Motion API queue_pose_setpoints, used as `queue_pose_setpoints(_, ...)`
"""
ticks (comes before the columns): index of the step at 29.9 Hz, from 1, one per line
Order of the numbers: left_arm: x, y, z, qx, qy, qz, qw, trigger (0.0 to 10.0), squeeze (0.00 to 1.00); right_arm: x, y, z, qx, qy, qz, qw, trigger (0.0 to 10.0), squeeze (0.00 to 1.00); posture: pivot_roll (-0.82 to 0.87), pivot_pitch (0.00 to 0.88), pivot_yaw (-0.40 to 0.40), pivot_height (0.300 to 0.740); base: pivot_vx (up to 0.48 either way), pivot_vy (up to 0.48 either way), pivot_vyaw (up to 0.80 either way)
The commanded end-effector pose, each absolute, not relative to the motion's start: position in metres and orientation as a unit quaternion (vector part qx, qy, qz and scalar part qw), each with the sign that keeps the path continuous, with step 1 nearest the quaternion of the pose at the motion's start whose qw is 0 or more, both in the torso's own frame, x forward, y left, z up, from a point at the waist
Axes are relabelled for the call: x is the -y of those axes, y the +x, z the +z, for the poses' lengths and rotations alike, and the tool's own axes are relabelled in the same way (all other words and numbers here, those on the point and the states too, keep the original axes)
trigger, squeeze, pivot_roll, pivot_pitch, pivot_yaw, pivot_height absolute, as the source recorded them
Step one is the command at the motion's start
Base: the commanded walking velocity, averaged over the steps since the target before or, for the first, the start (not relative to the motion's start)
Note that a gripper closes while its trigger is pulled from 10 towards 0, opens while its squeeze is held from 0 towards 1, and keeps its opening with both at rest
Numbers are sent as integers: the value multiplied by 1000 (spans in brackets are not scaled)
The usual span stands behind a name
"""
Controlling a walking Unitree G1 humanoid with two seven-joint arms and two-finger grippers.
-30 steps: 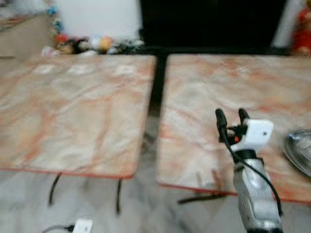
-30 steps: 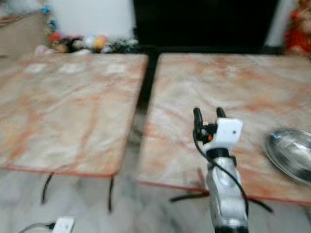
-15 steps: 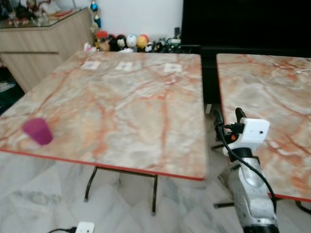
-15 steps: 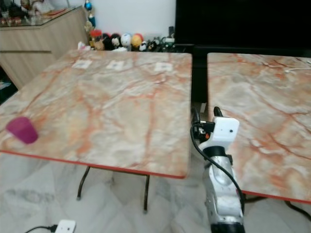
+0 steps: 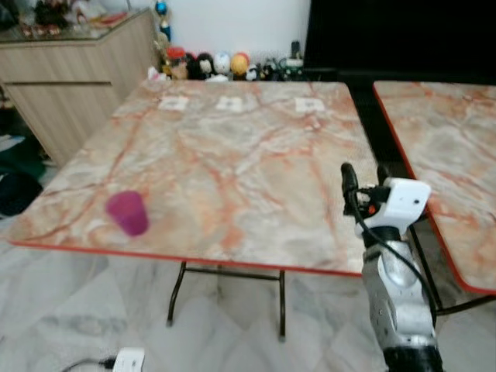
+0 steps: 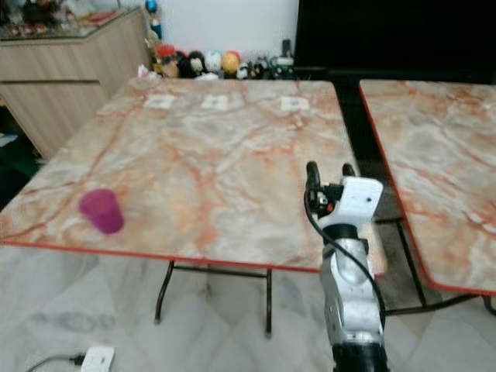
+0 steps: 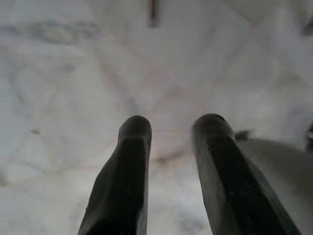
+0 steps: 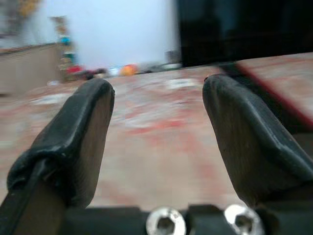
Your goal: Setting the table
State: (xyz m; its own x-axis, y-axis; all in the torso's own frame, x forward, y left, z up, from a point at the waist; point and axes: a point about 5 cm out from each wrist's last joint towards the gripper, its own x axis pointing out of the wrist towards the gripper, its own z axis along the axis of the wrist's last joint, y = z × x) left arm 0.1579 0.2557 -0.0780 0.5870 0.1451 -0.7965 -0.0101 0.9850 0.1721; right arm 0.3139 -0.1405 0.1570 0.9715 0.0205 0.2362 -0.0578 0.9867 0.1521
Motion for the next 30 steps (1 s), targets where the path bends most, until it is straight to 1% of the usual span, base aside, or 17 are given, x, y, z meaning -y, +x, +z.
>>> queue_pose_setpoints(1, -255, 157, -79, -453, 66, 50, 888, 10000, 0, 149, 315, 158, 118, 72, 8, 990, 10000, 0, -71, 38, 26, 740, 0, 480, 0)
queue_pose_setpoints(13, -244, 175, -75, -443, 59, 47, 893, 10000, 0, 146, 318, 162, 121, 59, 15, 991, 10000, 0, -73, 66, 26, 740, 0, 480, 0)
queue_pose_setpoints(21, -242, 175, -76, -443, 59, 47, 893, 10000, 0, 147, 318, 162, 119, 60, 13, 991, 10000, 0, -68, 78, 26, 740, 0, 480, 0)
queue_pose_setpoints(30, -248, 167, -77, -447, 64, 49, 891, 10000, 0, 145, 318, 158, 108, 49, 14, 993, 10000, 0, -63, 87, 26, 740, 0, 0, 0)
